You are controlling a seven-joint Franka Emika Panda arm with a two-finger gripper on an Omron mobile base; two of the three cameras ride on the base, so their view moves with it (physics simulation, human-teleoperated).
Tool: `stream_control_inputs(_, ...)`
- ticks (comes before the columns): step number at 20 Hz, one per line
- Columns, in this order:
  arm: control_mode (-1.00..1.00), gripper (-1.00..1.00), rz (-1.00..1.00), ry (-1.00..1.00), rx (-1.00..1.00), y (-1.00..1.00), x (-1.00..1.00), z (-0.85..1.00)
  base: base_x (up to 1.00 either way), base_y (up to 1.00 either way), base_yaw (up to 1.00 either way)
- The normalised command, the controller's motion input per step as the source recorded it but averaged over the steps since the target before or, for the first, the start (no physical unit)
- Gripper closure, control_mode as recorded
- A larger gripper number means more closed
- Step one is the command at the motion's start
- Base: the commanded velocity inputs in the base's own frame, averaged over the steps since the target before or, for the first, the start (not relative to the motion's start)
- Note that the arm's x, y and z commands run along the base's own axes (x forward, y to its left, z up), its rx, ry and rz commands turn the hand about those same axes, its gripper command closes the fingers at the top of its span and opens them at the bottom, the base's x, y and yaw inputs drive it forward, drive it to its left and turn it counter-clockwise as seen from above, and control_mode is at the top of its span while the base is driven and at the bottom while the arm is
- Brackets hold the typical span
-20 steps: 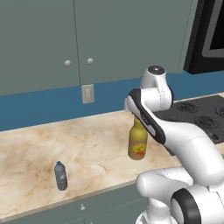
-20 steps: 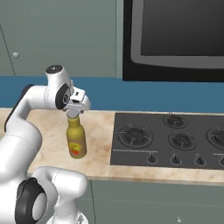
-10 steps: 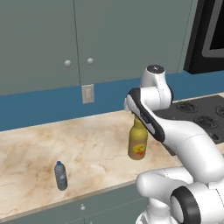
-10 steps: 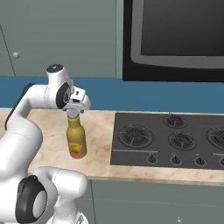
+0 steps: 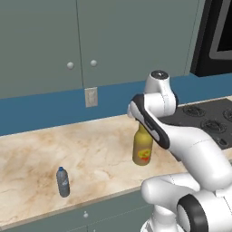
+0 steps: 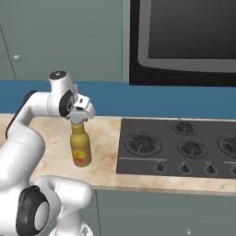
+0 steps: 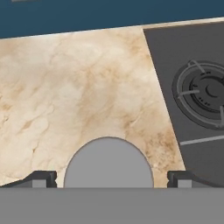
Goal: Place the drinks on the dining counter in a tight cluster.
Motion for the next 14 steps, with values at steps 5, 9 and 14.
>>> stream_control_inputs(5,-1.00,-1.00,0.00,0.00,0.00,0.12,0.03,-0.20,0.00,0.00,0.00)
stream_control_inputs(9,-1.00,-1.00,0.00,0.00,0.00,0.04,0.01,-0.08,0.00,0.00,0.00)
stream_control_inputs(14,-1.00,-1.00,-0.03,0.00,0.00,0.00,0.00,-0.04,0.00,0.00,0.00)
